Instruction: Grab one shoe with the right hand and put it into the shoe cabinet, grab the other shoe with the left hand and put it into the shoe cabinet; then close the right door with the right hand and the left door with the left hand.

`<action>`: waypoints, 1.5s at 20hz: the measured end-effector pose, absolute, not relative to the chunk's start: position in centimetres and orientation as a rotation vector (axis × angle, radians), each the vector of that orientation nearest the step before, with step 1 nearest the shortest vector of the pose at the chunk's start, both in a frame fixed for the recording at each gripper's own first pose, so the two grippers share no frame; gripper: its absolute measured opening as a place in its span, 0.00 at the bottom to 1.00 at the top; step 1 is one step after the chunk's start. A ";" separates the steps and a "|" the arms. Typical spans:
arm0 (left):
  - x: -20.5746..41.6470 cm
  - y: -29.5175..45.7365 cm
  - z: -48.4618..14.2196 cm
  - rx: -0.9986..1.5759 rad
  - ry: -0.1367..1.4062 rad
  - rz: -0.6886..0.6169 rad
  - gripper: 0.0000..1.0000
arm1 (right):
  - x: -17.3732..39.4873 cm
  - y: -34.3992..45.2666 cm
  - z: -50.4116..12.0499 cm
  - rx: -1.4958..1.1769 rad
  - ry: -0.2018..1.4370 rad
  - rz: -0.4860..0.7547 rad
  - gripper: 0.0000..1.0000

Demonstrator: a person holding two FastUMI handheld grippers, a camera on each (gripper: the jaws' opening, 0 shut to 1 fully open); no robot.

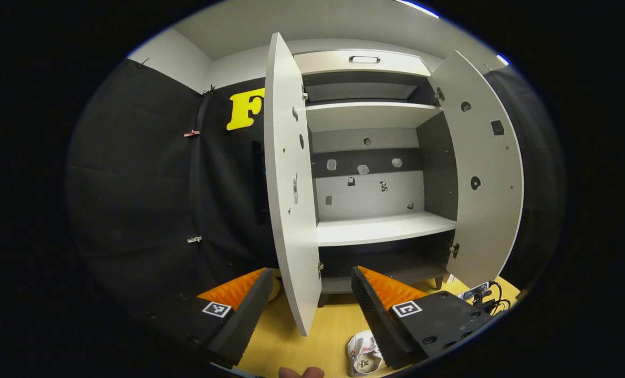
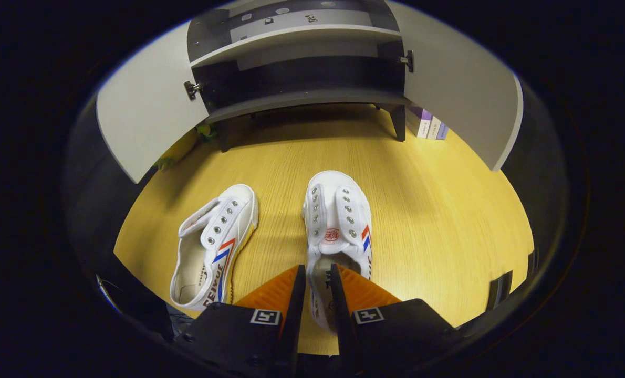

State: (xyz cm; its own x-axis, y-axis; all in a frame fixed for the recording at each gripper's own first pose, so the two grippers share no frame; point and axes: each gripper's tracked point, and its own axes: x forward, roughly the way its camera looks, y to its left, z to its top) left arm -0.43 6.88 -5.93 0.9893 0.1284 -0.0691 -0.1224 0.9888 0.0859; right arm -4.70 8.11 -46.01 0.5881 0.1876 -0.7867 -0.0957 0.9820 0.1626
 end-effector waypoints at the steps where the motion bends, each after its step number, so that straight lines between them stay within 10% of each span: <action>1: -0.4 7.1 -6.2 0.086 0.078 0.129 0.95 | -4.1 8.4 -46.5 0.111 0.919 0.165 0.36; 12: -0.4 7.9 -8.9 0.126 0.122 0.139 0.97 | 1.3 9.4 -48.3 0.091 0.691 0.099 0.34; 16: -0.5 7.4 -9.0 0.130 0.123 0.125 0.96 | 1.9 9.9 -48.6 0.093 0.679 0.140 0.07; 19: -0.6 7.4 -8.9 0.119 0.123 0.126 0.96 | 2.3 9.2 -47.2 0.092 0.676 0.165 0.05; 30: 0.0 7.2 -8.1 0.036 0.151 0.101 0.96 | 3.7 9.0 -28.0 0.047 0.593 0.240 0.05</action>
